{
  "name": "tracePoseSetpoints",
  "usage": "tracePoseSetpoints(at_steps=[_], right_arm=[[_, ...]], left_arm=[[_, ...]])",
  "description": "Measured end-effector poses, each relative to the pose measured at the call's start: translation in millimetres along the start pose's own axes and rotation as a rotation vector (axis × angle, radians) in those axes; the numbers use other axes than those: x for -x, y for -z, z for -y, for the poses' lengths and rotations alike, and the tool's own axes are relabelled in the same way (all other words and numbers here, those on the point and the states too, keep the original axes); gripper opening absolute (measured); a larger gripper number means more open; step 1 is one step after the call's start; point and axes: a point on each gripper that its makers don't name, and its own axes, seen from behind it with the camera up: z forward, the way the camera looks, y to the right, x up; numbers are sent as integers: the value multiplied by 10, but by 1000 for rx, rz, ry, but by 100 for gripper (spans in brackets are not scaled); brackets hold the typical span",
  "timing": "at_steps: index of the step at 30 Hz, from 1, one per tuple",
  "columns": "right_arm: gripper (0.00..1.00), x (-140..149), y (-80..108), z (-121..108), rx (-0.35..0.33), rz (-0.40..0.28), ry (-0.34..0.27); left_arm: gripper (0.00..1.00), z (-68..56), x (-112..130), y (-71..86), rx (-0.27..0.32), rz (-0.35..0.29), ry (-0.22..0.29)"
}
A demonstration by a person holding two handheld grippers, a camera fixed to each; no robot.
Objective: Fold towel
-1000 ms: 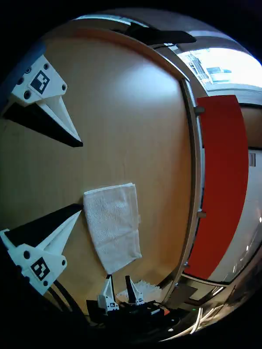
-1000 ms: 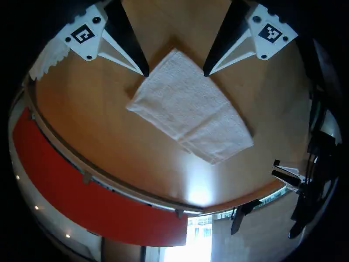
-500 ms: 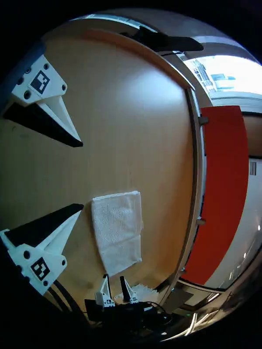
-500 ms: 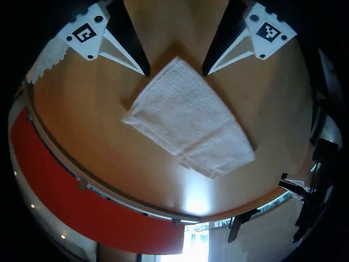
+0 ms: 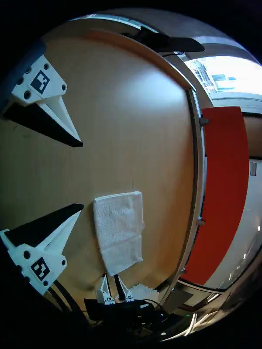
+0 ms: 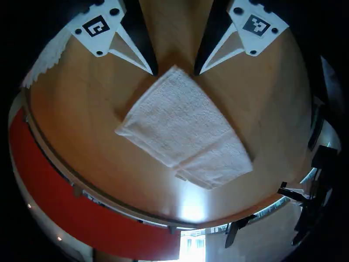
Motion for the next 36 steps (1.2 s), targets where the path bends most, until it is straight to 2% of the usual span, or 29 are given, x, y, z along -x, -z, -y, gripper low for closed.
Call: tracePoseSetpoints(at_steps=[3,7,13,24,36], right_arm=[[54,9,-9,3,-5,4,-1],[31,37,-8,6,-13,13,-14],[7,25,-6,-6,-3,5,-23],[4,-173,93,-16,20,-35,-23],[4,-731,461,-163,79,-133,41]], left_arm=[[97,-9,-4,-2,3,0,0],[97,-13,7,-9,3,3,1],[96,-2,22,-14,3,6,1],[97,28,9,-19,0,5,-1],[97,23,-20,21,-1,-6,4]])
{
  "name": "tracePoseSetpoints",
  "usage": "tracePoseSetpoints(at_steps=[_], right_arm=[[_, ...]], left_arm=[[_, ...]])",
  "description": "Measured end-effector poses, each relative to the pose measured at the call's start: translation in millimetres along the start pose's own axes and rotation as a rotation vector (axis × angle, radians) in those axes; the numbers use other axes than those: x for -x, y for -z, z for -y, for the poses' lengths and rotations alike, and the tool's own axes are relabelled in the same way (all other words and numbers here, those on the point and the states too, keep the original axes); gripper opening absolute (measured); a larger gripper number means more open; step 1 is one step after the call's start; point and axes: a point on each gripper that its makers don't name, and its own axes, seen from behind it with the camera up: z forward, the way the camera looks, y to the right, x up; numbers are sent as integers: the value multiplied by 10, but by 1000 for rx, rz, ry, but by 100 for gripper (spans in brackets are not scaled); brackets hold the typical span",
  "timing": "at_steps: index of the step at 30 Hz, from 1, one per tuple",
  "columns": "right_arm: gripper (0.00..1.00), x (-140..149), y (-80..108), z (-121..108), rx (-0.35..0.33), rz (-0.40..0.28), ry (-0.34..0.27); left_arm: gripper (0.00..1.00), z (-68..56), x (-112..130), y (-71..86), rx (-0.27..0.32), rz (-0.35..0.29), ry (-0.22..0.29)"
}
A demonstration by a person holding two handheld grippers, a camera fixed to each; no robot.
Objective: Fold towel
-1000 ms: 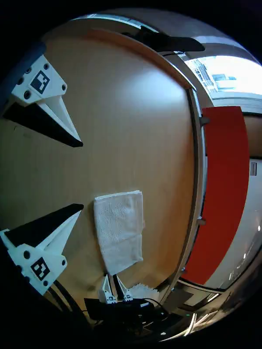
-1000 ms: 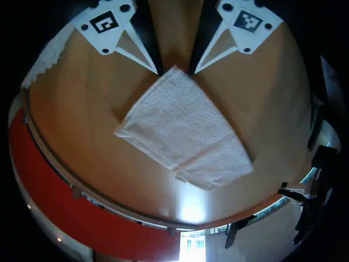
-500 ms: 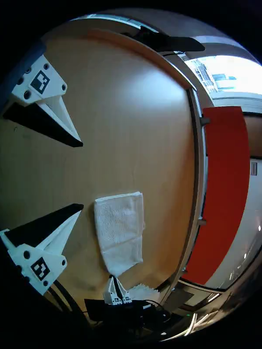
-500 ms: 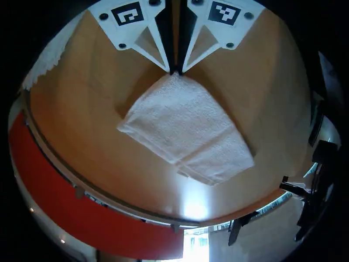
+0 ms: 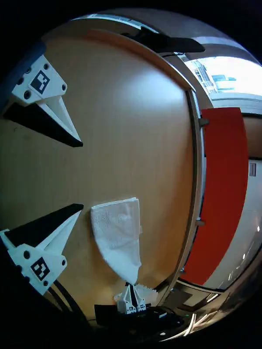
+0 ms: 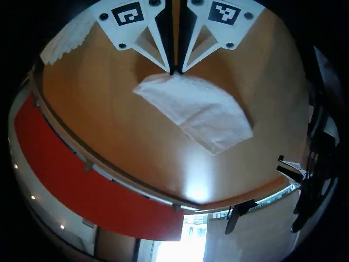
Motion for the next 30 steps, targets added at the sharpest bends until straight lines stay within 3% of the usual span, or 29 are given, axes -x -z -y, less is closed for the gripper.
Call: tracePoseSetpoints(at_steps=[20,30], right_arm=[[4,-579,434,-347,72,-98,62],[4,-613,420,-315,62,-100,83]], left_arm=[[97,-7,-54,54,-5,-18,3],[97,-38,-60,36,1,-17,4]])
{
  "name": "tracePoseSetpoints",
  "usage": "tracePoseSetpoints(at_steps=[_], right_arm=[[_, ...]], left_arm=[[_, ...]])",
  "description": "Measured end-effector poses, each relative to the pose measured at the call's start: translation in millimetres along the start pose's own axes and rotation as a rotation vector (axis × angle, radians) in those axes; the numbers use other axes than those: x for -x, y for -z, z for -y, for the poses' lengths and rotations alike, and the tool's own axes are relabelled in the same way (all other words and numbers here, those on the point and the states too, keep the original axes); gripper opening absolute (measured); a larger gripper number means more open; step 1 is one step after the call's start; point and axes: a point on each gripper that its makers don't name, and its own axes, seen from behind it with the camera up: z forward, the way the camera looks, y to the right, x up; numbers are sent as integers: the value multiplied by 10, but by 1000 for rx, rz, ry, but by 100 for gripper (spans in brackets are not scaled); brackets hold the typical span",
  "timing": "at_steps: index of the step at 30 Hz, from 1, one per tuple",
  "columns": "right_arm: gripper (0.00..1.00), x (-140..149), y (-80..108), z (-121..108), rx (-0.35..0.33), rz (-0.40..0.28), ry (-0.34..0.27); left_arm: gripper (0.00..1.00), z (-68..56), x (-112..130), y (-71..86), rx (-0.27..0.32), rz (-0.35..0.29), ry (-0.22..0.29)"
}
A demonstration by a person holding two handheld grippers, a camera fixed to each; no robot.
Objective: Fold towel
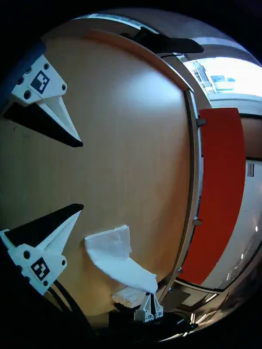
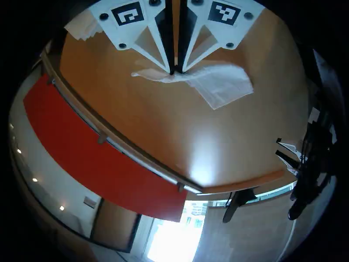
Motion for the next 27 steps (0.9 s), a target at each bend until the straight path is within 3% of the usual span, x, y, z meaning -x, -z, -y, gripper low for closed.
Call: tracePoseSetpoints(at_steps=[9,27], right_arm=[[4,-66,-94,181,-42,-4,22],[4,-128,-408,818,-167,13,71]], left_arm=[[96,0,-24,-13,2,-3,1],[97,-1,-48,-11,7,-9,6]])
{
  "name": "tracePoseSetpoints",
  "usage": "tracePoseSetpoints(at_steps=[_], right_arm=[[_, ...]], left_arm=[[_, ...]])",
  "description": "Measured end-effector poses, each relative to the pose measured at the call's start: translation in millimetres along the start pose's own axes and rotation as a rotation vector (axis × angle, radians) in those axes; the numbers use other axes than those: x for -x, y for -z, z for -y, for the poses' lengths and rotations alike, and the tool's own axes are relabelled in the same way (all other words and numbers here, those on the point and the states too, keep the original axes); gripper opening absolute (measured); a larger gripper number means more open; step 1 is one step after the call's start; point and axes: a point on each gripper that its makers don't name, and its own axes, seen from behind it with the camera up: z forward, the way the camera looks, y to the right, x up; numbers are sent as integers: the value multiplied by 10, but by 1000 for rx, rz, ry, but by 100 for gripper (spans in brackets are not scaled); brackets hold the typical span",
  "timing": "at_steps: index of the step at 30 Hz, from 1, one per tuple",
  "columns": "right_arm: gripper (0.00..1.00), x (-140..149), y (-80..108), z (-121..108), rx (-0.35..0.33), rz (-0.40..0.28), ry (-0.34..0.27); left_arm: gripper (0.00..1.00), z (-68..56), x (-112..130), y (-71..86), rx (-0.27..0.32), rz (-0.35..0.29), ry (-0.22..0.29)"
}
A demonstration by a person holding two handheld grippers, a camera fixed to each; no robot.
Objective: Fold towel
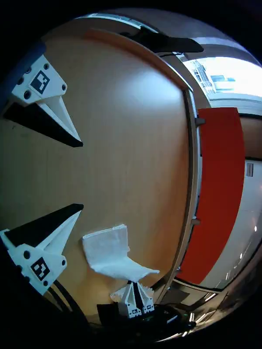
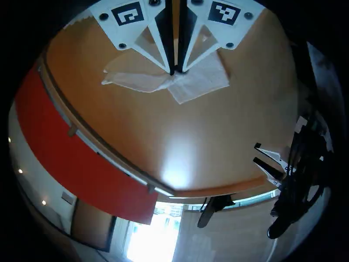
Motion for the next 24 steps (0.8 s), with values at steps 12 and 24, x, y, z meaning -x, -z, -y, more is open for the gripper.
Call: tracePoseSetpoints(at_steps=[12,24], right_arm=[[5,9,-226,306,-77,20,5],[76,180,-254,340,-83,70,-51]], left_arm=[[97,146,12,68,-22,-4,18],[97,219,48,80,-34,-1,27]])
